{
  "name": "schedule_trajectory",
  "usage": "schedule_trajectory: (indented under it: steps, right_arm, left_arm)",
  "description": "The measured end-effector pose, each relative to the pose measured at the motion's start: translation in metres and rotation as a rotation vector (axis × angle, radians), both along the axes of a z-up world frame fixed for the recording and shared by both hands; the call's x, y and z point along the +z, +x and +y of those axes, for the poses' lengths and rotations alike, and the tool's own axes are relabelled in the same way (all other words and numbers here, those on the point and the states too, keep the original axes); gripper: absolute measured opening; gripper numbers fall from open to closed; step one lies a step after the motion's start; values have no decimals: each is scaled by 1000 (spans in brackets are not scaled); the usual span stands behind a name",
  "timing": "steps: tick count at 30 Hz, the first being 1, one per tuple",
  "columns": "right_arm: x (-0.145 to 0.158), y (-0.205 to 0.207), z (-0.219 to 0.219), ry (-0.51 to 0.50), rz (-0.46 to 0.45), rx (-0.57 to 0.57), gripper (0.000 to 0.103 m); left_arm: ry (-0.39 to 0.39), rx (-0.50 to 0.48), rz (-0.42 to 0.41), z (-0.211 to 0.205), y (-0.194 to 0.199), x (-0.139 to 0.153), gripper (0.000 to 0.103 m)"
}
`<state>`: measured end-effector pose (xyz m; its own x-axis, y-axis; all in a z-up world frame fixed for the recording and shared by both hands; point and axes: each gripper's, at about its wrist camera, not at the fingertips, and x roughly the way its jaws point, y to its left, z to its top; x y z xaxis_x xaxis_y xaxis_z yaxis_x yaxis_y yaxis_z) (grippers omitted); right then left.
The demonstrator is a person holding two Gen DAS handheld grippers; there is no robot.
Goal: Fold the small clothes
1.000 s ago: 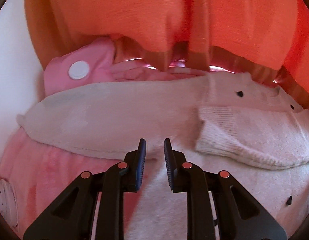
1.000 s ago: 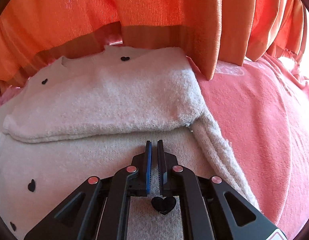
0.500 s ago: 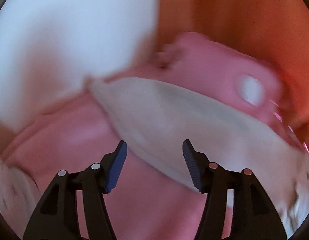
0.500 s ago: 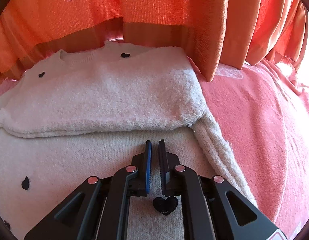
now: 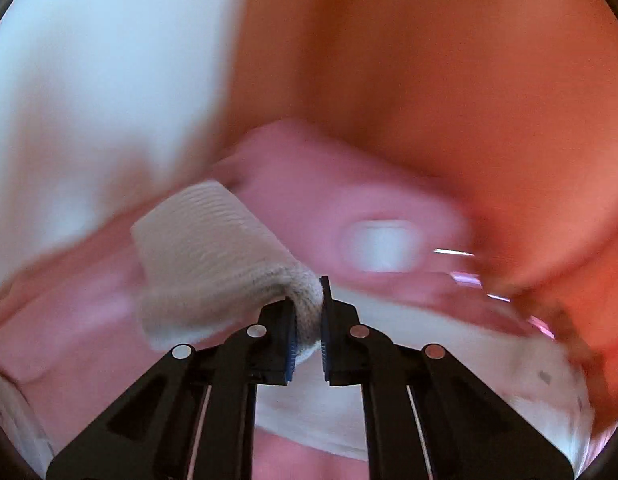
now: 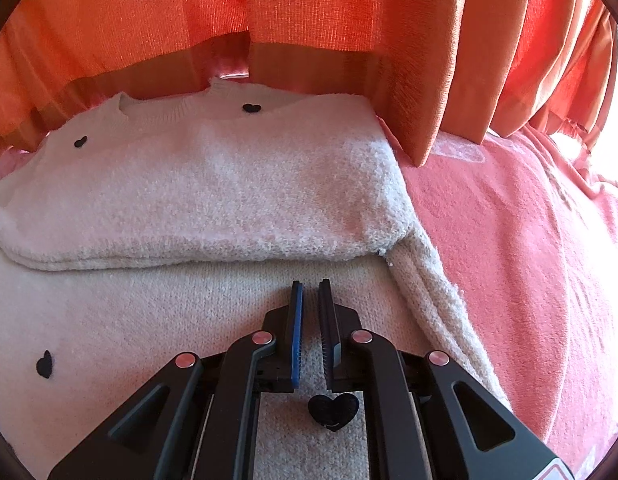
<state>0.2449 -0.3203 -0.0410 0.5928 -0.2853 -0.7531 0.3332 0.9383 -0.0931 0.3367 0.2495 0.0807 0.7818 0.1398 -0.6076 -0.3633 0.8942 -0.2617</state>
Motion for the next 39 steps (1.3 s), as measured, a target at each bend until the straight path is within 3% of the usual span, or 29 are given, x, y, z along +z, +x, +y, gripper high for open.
schedule_trajectory:
  steps: [4, 7, 9, 12, 16, 20, 23, 27, 29, 31, 36, 39]
  right_arm:
    - [0, -1, -3, 22, -8, 0, 8]
    - [0, -2, -7, 48, -16, 2, 8]
    - [0, -3, -10, 73, -24, 3, 8]
    - [0, -3, -12, 90, -29, 4, 8]
    - [0, -3, -13, 105, -34, 5, 9]
    - [0, -4, -14, 123, -39, 7, 9]
    - [0, -4, -16, 137, -43, 9, 9]
    - [9, -5, -21, 184, -29, 37, 13]
    - [27, -8, -25, 257, -58, 66, 33]
    - [44, -6, -23, 302, -101, 103, 62]
    - [70, 34, 5, 356, -105, 214, 67]
    - [62, 61, 34, 381, -59, 256, 67]
  left_arm:
    - [86, -268, -112, -127, -13, 47, 8]
    - [119, -479, -160, -227, -27, 60, 8]
    - [91, -586, -156, -281, -35, 57, 9]
    - [58, -693, -64, -358, -35, 24, 14]
    - [78, -714, 119, -412, -32, -42, 17]
    - [29, -653, 112, -389, -47, -56, 50]
    - [45, -588, 66, -357, -58, -40, 57]
    - [70, -467, 93, -301, -60, -33, 58]
    - [43, -398, 123, -270, -59, -40, 58]
    - [-4, -338, 136, -244, -56, -46, 58]
    - [-247, -187, 157, -188, -50, -73, 58]
    - [-307, -178, 157, -186, -46, -81, 57]
